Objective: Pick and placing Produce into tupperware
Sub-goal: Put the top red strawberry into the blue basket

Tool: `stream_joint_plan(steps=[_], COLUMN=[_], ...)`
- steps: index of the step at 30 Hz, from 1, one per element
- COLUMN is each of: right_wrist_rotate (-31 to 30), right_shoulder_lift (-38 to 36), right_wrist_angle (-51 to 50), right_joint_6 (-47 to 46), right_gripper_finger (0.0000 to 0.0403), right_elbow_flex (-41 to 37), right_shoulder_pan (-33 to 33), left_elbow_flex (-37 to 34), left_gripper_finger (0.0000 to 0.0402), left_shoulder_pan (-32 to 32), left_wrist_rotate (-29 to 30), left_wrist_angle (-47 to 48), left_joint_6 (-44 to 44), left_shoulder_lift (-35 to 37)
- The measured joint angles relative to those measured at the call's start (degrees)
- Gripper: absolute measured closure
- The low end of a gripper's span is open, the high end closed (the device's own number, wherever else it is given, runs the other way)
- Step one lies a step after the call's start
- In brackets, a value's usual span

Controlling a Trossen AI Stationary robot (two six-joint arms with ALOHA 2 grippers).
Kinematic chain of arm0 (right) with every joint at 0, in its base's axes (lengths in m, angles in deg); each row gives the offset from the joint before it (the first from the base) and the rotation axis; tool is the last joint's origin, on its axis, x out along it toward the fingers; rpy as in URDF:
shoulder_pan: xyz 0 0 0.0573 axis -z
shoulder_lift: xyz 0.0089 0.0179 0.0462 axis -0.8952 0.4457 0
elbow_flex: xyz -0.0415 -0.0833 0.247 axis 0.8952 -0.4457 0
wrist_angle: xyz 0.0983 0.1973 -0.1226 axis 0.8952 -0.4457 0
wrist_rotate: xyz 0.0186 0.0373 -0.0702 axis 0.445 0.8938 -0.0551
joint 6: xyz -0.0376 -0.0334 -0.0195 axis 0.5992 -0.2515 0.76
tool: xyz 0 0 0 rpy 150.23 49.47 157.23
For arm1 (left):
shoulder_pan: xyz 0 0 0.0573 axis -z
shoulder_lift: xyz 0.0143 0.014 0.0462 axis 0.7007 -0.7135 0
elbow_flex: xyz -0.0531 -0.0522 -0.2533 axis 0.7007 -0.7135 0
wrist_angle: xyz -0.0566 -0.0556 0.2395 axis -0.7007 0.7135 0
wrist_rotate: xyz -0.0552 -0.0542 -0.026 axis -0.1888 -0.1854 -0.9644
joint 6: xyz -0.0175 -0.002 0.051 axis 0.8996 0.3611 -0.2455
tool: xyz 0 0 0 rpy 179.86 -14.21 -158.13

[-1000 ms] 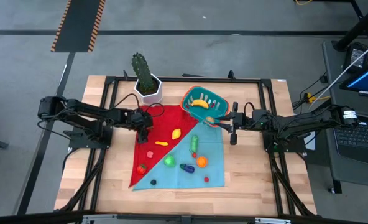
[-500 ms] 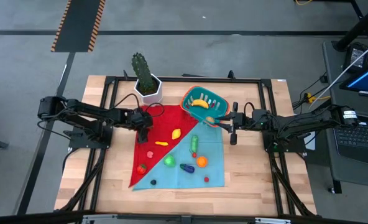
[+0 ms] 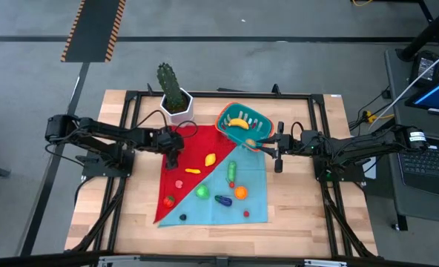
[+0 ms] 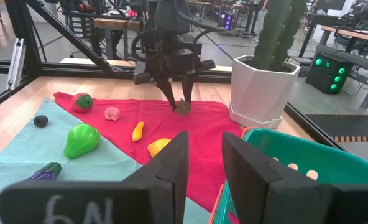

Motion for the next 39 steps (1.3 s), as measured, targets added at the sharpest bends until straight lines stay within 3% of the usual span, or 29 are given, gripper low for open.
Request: stream_joint_plan(steps=[8, 19, 28, 39], right_wrist_rotate=[0.0, 0.0, 0.0, 0.0], right_shoulder_lift=[0.0, 0.0, 0.0, 0.0], right_wrist_angle=[-0.06, -0.49, -0.5, -0.48], right_joint_6=[0.0, 0.02, 0.02, 0.02], right_gripper_finger=[0.0305, 0.0305, 0.0305, 0.0305], right_elbow_flex=[0.0, 0.0, 0.0, 0.0], right_shoulder_pan=[0.01, 0.0, 0.0, 0.0], left_elbow_flex=[1.91, -0.19, -7.95, -18.66], left_gripper_finger=[0.0276, 0.0279, 0.028, 0.028], left_shoulder_pan=[0.0, -0.02, 1.37, 1.73], left_wrist_rotate=[-0.03, -2.29, -3.78, -10.11], left_wrist_angle=[3.97, 7.32, -1.35, -22.94], left_joint_6=[-0.04, 1.48, 3.09, 2.08], left_shoulder_lift=[3.46, 22.86, 32.57, 36.79])
